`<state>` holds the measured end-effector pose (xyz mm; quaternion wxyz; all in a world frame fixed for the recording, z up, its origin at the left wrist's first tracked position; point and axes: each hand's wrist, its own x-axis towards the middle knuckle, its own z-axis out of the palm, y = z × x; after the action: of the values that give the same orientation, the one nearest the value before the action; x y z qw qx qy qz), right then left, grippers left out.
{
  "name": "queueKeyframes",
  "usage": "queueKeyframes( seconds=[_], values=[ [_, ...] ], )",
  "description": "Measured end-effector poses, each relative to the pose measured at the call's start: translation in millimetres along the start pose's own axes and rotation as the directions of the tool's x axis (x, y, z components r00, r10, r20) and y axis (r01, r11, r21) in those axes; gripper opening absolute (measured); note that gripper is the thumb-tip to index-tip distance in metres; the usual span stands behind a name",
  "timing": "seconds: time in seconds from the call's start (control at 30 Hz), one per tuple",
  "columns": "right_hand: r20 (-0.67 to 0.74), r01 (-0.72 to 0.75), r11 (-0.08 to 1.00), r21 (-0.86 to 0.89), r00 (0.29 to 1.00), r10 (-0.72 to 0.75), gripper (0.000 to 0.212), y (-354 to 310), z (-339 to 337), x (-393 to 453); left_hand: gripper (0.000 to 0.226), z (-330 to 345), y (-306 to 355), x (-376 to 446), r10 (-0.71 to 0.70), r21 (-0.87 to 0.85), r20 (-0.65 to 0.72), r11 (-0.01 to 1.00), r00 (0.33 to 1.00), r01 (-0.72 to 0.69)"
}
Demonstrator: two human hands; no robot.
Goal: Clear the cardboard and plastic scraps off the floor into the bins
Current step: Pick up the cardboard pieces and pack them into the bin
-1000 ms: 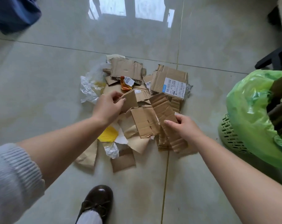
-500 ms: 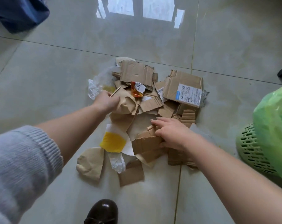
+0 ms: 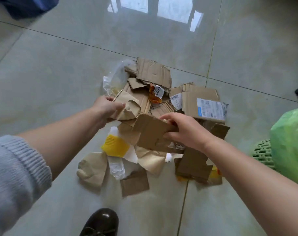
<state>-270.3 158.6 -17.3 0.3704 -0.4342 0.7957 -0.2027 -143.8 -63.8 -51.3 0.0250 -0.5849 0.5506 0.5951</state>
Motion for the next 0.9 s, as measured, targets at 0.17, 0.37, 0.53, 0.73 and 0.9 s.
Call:
queueKeyframes(
  seconds=[0.17, 0.37, 0.53, 0.73, 0.9],
  values=[
    [-0.168, -0.053, 0.925, 0.376, 0.978, 0.125, 0.018, -7.3, -15.4, -4.3, 0.009, -14.8, 9.0, -13.1, -0.100, -0.082, 0.146, 0.990, 0.984, 0.112],
    [-0.282, 0.107, 0.336, 0.936, 0.798, 0.533, 0.010, 5.2, -18.5, -7.0, 0.013, -48.1, 13.6, -37.0, -0.051, 0.038, 0.210, 0.998, 0.976, 0.044],
    [-0.168, 0.275, -0.006, 0.961, 0.604, 0.779, 0.012, 33.2, -27.8, -12.7, 0.012, -67.1, 18.7, -50.8, 0.056, 0.001, 0.320, 0.998, 0.946, -0.060],
    [-0.009, -0.150, 0.205, 0.967, 0.785, 0.619, 0.012, 63.1, -14.8, -69.3, 0.039, -33.2, 1.4, -70.3, 0.064, -0.034, 0.577, 0.998, 0.814, -0.054],
    [0.041, -0.481, 0.527, 0.701, 0.764, 0.644, 0.030, 74.6, 25.3, -98.4, 0.020, 16.7, -19.3, -70.9, 0.092, -0.055, 0.426, 0.996, 0.900, -0.076]
  ],
)
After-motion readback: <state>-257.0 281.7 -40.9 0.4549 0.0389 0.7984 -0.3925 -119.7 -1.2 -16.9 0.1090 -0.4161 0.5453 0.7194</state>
